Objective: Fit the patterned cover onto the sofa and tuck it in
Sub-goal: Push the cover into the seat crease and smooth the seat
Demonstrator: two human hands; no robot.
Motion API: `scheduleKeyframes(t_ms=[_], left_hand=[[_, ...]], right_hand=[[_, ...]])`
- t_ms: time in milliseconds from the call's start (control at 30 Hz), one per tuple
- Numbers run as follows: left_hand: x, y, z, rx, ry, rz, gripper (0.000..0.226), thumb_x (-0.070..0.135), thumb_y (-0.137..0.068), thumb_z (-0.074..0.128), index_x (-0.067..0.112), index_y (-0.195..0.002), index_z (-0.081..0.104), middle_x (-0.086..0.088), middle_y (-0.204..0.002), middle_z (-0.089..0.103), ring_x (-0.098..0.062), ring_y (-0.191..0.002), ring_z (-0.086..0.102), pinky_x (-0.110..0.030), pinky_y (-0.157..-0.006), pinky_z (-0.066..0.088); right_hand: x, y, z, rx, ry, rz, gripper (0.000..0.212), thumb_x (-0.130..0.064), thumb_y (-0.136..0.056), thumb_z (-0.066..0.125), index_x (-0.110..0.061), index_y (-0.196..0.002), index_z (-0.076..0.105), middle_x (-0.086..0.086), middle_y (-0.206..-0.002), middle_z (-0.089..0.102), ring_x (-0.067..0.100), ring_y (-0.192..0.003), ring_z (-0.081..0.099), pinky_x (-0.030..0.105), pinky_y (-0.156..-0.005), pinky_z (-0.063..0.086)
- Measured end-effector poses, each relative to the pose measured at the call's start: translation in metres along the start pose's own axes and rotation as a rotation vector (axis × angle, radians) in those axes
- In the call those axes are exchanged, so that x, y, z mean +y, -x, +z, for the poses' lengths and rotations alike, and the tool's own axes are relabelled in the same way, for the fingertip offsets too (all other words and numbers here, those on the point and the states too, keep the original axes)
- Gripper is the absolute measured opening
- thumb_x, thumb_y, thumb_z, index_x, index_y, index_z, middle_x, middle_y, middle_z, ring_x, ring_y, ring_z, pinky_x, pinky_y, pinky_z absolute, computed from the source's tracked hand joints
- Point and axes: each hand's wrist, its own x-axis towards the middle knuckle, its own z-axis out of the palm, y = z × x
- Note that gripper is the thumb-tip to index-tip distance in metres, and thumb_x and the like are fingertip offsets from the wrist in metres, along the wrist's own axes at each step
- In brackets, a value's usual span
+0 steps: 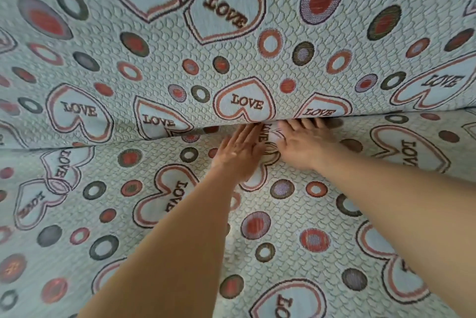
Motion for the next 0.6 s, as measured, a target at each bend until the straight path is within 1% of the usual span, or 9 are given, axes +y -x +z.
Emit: scheduleKeyframes(t_ms=[33, 100, 167, 200, 267, 333, 433, 533, 600], left_hand=[[-0.022, 0.013, -0.001, -0.008, -0.016, -0.012, 0.056, 0.046, -0.102, 0.012, 0.030, -0.153, -0.003, 0.012, -0.160, -0.008, -0.008, -0.147, -0.005, -0.031, -0.117, -0.008], [-0.064, 0.043, -0.002, 0.037, -0.189, 0.021, 0.061, 0.053, -0.097, 0.002, 0.028, -0.153, 0.000, 0.012, -0.159, -0.004, -0.008, -0.147, 0.000, -0.028, -0.117, -0.008], [-0.087, 0.067, -0.005, 0.081, -0.299, 0.054, 0.075, 0.058, -0.089, -0.010, 0.026, -0.153, 0.013, 0.011, -0.158, 0.009, -0.008, -0.147, 0.011, -0.027, -0.116, -0.006], [-0.094, 0.075, -0.008, 0.095, -0.304, 0.065, 0.077, 0.058, -0.089, -0.010, 0.024, -0.152, 0.019, 0.010, -0.157, 0.016, -0.010, -0.146, 0.017, -0.027, -0.115, -0.004], [-0.100, 0.082, -0.016, 0.130, -0.321, 0.065, 0.072, 0.054, -0.092, -0.001, 0.022, -0.151, 0.023, 0.009, -0.157, 0.023, -0.011, -0.145, 0.021, -0.029, -0.117, 0.001], [-0.110, 0.084, -0.019, 0.165, -0.352, 0.055, 0.063, 0.050, -0.096, 0.006, 0.023, -0.152, 0.015, 0.011, -0.159, 0.014, -0.008, -0.147, 0.010, -0.030, -0.119, 0.002], [-0.120, 0.078, -0.027, 0.131, -0.323, 0.031, 0.054, 0.043, -0.102, 0.016, 0.026, -0.153, 0.009, 0.013, -0.160, 0.005, -0.006, -0.147, 0.000, -0.031, -0.119, 0.002], [-0.126, 0.060, -0.033, 0.085, -0.264, 0.055, 0.053, 0.039, -0.103, 0.019, 0.024, -0.153, 0.012, 0.009, -0.160, 0.008, -0.008, -0.147, 0.001, -0.030, -0.119, -0.001], [-0.129, 0.047, -0.035, 0.053, -0.238, 0.074, 0.053, 0.037, -0.103, 0.020, 0.021, -0.153, 0.012, 0.006, -0.161, 0.009, -0.010, -0.147, 0.002, -0.033, -0.120, 0.000]], right_hand=[[-0.011, 0.003, 0.003, -0.012, 0.003, -0.016, 0.064, -0.044, -0.097, 0.013, -0.019, -0.153, -0.005, 0.000, -0.161, -0.010, 0.020, -0.147, -0.008, 0.045, -0.117, -0.008], [-0.041, 0.008, 0.009, -0.046, -0.021, -0.086, 0.069, -0.046, -0.096, 0.019, -0.019, -0.151, -0.013, -0.001, -0.158, -0.019, 0.018, -0.145, -0.019, 0.046, -0.116, -0.013], [-0.071, 0.011, 0.011, -0.079, -0.069, -0.153, 0.074, -0.046, -0.095, 0.026, -0.022, -0.151, -0.015, -0.002, -0.157, -0.023, 0.018, -0.143, -0.024, 0.048, -0.115, -0.015], [-0.089, 0.010, 0.011, -0.095, -0.091, -0.183, 0.073, -0.046, -0.095, 0.027, -0.023, -0.151, -0.014, -0.004, -0.157, -0.023, 0.018, -0.143, -0.025, 0.050, -0.114, -0.015], [-0.124, 0.008, 0.013, -0.094, -0.105, -0.242, 0.069, -0.045, -0.096, 0.025, -0.022, -0.152, -0.009, -0.006, -0.158, -0.019, 0.018, -0.144, -0.022, 0.056, -0.112, -0.015], [-0.152, 0.005, 0.017, -0.059, -0.139, -0.251, 0.067, -0.045, -0.097, 0.019, -0.019, -0.153, -0.006, -0.005, -0.160, -0.014, 0.017, -0.146, -0.015, 0.059, -0.113, -0.010], [-0.169, -0.002, 0.025, -0.011, -0.215, -0.178, 0.065, -0.043, -0.097, 0.018, -0.018, -0.153, -0.004, -0.004, -0.160, -0.011, 0.016, -0.146, -0.011, 0.057, -0.114, -0.005], [-0.175, -0.014, 0.023, 0.005, -0.250, -0.102, 0.063, -0.039, -0.096, 0.019, -0.021, -0.153, -0.004, -0.006, -0.160, -0.009, 0.016, -0.146, -0.008, 0.056, -0.114, -0.001], [-0.180, -0.024, 0.018, -0.021, -0.246, -0.043, 0.065, -0.037, -0.095, 0.021, -0.021, -0.152, -0.006, -0.005, -0.160, -0.010, 0.018, -0.146, -0.007, 0.055, -0.115, -0.001]])
